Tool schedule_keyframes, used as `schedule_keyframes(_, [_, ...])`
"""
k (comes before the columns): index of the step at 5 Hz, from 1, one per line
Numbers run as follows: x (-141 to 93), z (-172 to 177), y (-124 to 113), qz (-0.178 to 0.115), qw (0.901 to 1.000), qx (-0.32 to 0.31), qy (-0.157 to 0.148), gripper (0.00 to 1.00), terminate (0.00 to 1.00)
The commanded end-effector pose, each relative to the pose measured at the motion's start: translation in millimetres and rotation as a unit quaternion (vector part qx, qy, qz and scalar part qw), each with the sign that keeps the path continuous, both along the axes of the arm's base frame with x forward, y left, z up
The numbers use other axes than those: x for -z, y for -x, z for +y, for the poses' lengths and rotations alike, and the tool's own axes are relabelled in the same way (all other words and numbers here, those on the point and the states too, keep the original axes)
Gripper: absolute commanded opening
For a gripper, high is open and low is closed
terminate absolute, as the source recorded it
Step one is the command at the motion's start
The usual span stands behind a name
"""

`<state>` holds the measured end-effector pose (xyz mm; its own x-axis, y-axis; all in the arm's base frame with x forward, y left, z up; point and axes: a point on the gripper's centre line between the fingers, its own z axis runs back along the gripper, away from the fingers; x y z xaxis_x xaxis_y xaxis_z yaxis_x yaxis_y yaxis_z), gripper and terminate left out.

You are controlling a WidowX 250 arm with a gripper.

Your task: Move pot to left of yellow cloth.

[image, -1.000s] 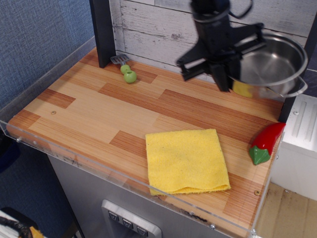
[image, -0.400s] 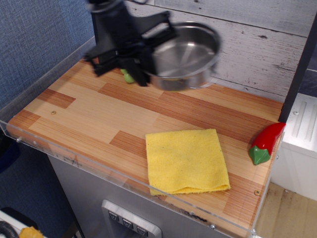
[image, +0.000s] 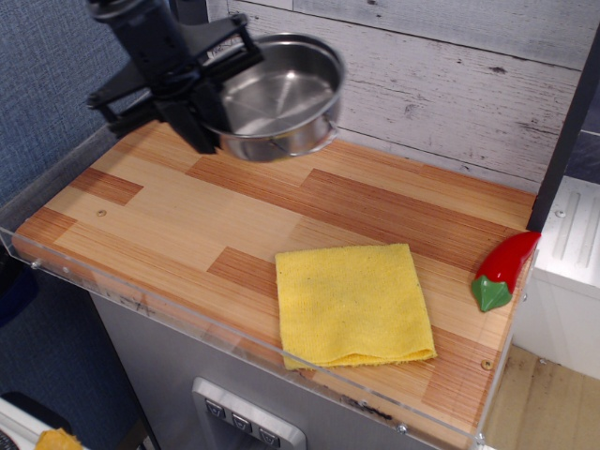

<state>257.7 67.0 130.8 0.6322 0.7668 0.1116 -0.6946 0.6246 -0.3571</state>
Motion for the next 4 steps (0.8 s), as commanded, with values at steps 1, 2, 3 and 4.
schedule_keyframes(1, [15,43,-1,-0.006,0.9989,-0.046,-0.012,0.0,0.0])
schedule_keyframes(2, [32,56,-3,0.016,0.9983,-0.043,-0.036,0.0,0.0])
schedule_keyframes(3, [54,69,-1,0.036,0.9972,-0.041,-0.051,0.0,0.0])
schedule_keyframes(4, [74,76,1,0.054,0.9963,-0.042,-0.052,0.0,0.0])
